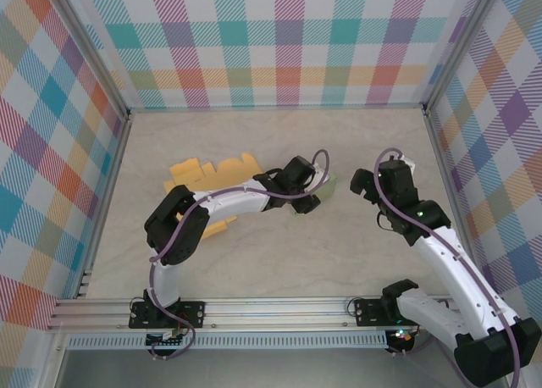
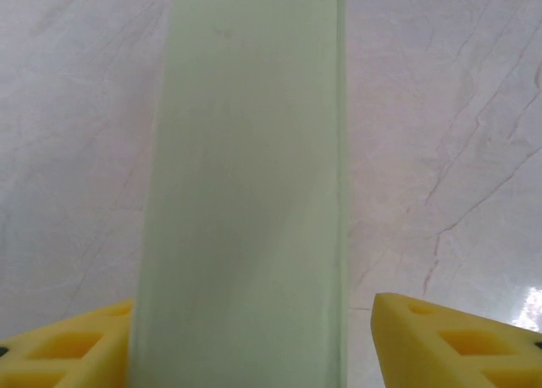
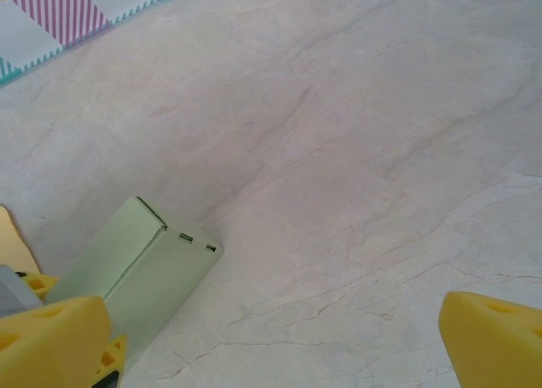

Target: Fold the paper box

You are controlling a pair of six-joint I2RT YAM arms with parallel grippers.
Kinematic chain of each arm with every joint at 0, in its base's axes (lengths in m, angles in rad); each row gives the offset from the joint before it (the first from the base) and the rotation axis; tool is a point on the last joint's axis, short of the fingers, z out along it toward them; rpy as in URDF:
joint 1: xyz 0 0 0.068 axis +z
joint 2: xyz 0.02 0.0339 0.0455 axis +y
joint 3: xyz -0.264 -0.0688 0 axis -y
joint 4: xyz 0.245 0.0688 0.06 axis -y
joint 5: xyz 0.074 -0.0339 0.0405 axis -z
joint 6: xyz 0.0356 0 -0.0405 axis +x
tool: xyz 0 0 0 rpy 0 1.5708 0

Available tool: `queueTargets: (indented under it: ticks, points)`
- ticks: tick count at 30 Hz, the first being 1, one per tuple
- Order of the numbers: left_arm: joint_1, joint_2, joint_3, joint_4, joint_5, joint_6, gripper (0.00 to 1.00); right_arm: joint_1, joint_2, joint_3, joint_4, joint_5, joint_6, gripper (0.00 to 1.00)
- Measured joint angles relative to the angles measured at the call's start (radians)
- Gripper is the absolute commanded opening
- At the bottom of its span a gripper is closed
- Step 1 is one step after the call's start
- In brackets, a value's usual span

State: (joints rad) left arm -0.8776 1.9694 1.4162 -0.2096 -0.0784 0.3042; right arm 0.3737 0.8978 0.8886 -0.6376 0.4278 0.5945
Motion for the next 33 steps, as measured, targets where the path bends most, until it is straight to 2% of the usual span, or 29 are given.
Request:
queueTargets:
  ticks: [5, 15, 22, 25, 30, 33]
  points:
    - [-0.012, 0.016, 0.009, 0.010, -0.113, 0.090, 0.51, 0.000, -0.050, -0.016, 0.000, 0.003, 0.001, 1.00]
    - [-0.017, 0.155, 0.031, 0.225, -0.386, 0.428, 0.48, 0.000, -0.196, -0.082, 0.031, 0.003, 0.027, 1.00]
    - [-0.014, 0.313, 0.203, 0.335, -0.395, 0.594, 0.50, 0.000, -0.299, -0.102, 0.067, 0.003, 0.026, 1.00]
    - [-0.014, 0.372, 0.274, 0.351, -0.372, 0.646, 0.57, 0.000, -0.330, -0.114, 0.077, 0.003, 0.023, 1.00]
    - [-0.014, 0.417, 0.331, 0.352, -0.327, 0.692, 0.97, 0.000, -0.359, -0.131, 0.076, 0.016, 0.020, 1.00]
    - [-0.013, 0.417, 0.348, 0.351, -0.318, 0.694, 1.00, 0.000, -0.360, -0.131, 0.075, 0.025, 0.020, 1.00]
